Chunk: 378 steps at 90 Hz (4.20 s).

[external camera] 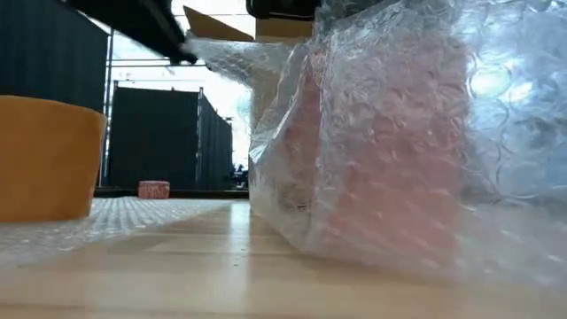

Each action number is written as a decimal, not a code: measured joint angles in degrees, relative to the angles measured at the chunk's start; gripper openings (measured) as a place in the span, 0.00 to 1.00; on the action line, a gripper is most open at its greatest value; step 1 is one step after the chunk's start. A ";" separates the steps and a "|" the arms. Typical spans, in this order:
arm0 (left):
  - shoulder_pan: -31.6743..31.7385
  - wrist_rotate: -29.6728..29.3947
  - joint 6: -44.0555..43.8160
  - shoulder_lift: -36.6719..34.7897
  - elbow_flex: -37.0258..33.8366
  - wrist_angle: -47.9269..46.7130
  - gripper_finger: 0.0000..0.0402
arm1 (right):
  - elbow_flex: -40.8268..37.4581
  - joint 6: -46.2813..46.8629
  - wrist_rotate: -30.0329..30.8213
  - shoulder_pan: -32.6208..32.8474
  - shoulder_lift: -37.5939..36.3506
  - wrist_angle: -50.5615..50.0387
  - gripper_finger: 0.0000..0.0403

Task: Wrap mug
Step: Wrap the pink cup with the bubble wrap

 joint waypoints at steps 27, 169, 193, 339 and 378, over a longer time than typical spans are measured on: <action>5.81 13.07 12.34 5.15 -0.08 10.68 0.59 | -0.02 -0.19 0.22 0.02 0.00 0.35 0.00; -0.86 16.58 -15.52 7.00 1.02 21.43 0.00 | -0.15 2.36 0.52 -1.55 -1.46 3.81 0.00; -0.91 18.86 -12.36 11.24 1.00 27.69 0.00 | -0.09 2.13 0.32 -2.25 -1.46 4.44 0.00; -0.10 3.84 -6.11 21.71 0.27 41.00 0.00 | -0.11 2.02 2.32 -2.01 -6.76 -1.29 0.16; -0.10 4.39 -6.35 21.77 0.14 41.00 0.00 | 0.03 1.54 2.08 -2.29 -9.01 -7.35 0.28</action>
